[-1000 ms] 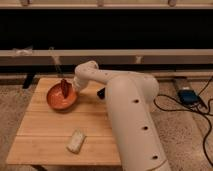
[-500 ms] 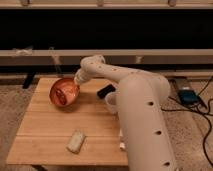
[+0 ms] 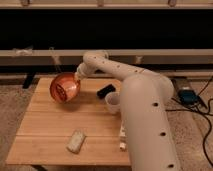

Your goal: Pick up the ceramic bowl

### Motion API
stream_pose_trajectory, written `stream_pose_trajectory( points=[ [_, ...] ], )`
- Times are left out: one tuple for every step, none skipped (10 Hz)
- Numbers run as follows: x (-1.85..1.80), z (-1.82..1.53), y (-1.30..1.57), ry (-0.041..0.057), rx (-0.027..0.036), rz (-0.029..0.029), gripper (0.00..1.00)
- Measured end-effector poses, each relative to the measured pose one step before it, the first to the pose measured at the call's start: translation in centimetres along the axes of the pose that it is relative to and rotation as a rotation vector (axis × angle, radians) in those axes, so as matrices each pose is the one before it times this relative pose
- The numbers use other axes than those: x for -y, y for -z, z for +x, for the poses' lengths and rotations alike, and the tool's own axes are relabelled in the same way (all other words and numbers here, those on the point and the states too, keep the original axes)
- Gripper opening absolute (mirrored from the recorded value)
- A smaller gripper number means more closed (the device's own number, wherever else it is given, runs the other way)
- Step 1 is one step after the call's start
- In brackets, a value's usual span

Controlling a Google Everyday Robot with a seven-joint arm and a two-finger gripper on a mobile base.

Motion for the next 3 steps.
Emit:
stream_pose_trajectory(
  points=[
    [-0.11,-0.197,0.253,0.0038,0.00379,-0.00445,0.0],
    [0.022,0.059,-0.03,-0.0003,-0.0011,0.00004,0.0],
    [-0.028,-0.04,0.014,0.00005,0.00056,-0.00019,0.0]
  ],
)
